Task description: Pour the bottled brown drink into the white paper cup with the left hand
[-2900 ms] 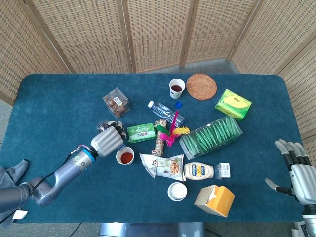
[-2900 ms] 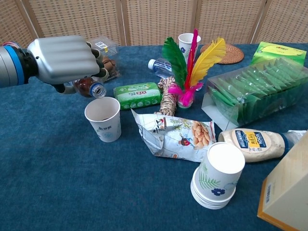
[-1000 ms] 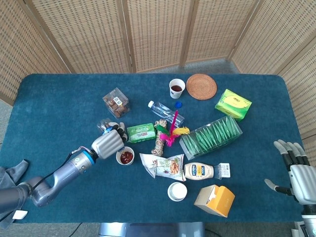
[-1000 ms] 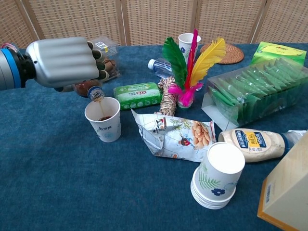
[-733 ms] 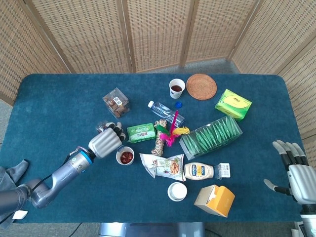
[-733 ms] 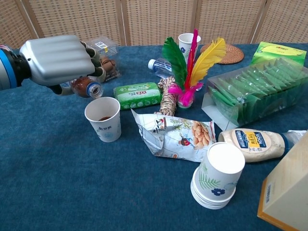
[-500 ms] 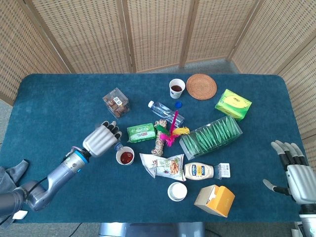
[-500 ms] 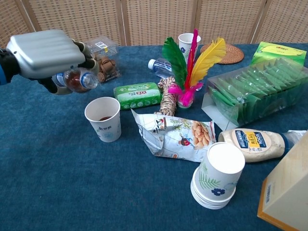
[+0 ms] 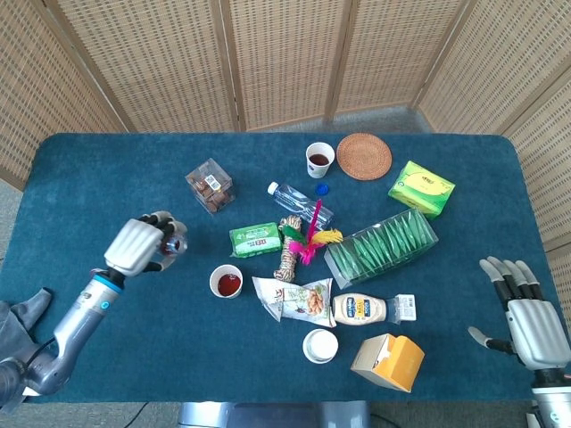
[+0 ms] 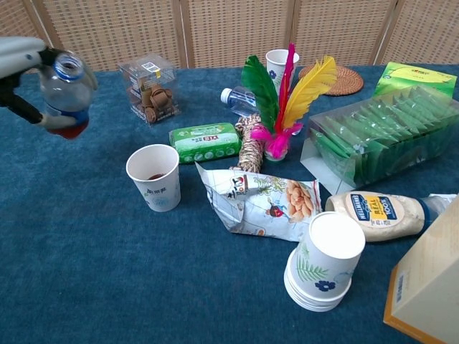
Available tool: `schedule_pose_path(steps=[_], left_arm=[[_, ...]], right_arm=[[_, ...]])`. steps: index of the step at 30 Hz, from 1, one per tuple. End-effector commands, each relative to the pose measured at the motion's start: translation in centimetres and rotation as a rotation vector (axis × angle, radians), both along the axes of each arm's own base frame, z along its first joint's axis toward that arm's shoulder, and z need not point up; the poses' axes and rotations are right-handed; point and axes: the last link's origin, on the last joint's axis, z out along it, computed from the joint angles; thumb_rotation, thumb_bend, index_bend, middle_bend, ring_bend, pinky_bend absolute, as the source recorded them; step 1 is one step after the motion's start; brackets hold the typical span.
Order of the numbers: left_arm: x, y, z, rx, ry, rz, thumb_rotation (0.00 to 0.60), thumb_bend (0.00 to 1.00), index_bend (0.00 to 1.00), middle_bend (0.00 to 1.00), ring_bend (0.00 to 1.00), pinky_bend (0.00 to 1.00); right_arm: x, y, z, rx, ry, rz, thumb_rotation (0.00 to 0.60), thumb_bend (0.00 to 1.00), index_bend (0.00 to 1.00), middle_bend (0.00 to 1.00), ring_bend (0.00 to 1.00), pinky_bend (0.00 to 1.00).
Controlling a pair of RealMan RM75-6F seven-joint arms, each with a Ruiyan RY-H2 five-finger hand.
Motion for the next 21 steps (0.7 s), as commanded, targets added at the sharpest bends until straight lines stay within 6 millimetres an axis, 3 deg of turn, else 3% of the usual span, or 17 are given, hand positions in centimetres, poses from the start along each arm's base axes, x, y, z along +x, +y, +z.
schedule_pose_path(steps=[1, 12, 21], left_arm=[[-3.4, -0.3, 1.7, 0.070, -0.186, 0.129, 0.600, 0.49, 0.55, 0.46, 0.28, 0.44], [-8.3, -0.5, 0.7, 0.098, -0.568, 0.355, 0.600, 0.51, 0.54, 0.46, 0.28, 0.44], [-8.9, 0.9, -0.4, 0.103, -0.732, 0.405, 0.600, 0.51, 0.54, 0.44, 0.26, 0.41]], right_arm=[[0.1, 0.0, -0.3, 0.008, 0.006, 0.000, 0.600, 0.00, 0.00, 0.00, 0.00, 0.00], [0.3, 0.1, -0.9, 0.024, 0.022, 0.006, 0.600, 0.00, 0.00, 0.00, 0.00, 0.00], [0.3, 0.0, -1.1, 0.028, 0.026, 0.004, 0.600, 0.00, 0.00, 0.00, 0.00, 0.00]])
